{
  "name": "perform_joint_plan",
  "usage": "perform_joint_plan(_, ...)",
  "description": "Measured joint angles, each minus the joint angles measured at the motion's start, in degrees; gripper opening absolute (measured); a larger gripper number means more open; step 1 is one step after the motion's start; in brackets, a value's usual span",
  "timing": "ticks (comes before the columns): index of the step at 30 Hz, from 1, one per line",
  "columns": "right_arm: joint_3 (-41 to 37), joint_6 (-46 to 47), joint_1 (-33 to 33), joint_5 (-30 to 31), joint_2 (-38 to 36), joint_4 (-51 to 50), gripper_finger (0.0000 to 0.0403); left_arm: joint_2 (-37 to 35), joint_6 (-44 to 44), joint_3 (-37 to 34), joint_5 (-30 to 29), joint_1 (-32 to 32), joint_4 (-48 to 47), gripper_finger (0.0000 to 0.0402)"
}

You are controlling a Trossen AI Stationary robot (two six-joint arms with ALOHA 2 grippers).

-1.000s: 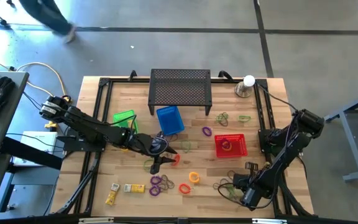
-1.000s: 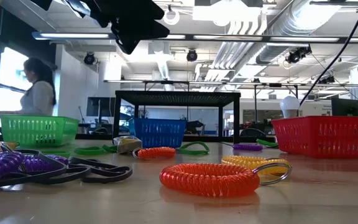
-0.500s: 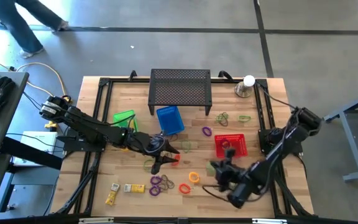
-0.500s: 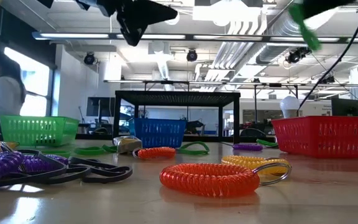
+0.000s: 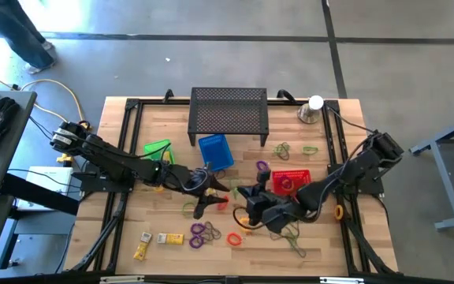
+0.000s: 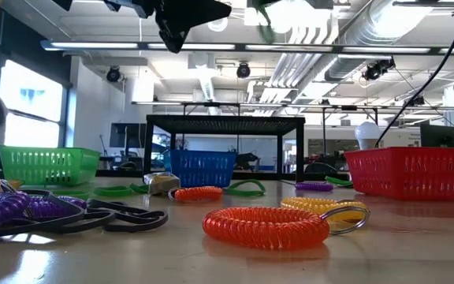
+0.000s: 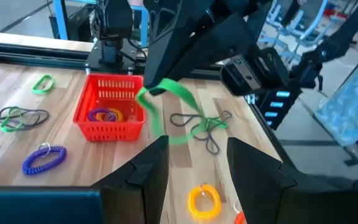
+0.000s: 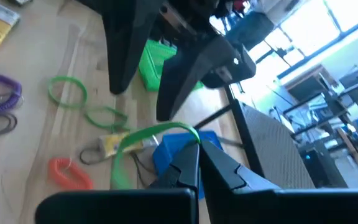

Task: Pick & Place Office Desk Supplies
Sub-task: Put the green rubber band into the blue basket

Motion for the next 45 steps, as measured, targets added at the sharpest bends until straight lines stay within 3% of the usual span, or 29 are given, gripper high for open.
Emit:
perform_joint_plan(9,0.0,-8.64,-1.57,-2.19,0.02,6.16,0.0002,0.0,-1.93,0.0,-0.05,0.04,2.05,0.0157)
perform_joint_plan(13,0.04,-11.3,-2.65,-2.5,0.02,8.06,0.0002,0.02,-3.12,0.0,-3.49,0.04,2.37,0.0157)
perform_joint_plan(28,0.04,-11.85,-6.36,-4.21,0.04,8.16,0.0002,0.04,-3.2,0.0,-5.01,0.04,2.8,0.0154)
perform_joint_plan(34,0.04,-11.63,-6.29,-6.36,0.07,8.13,0.0002,0.07,-2.67,0.0,-5.05,-0.09,2.77,0.011)
perform_joint_plan(41,0.04,-8.14,-6.34,-8.98,0.07,7.64,0.0002,0.07,-1.35,0.0,-5.05,-0.11,2.1,0.0011)
perform_joint_plan(45,0.04,-5.15,-6.33,-11.89,0.09,7.67,0.0002,0.07,-1.28,0.0,-4.99,-0.13,1.53,0.0002)
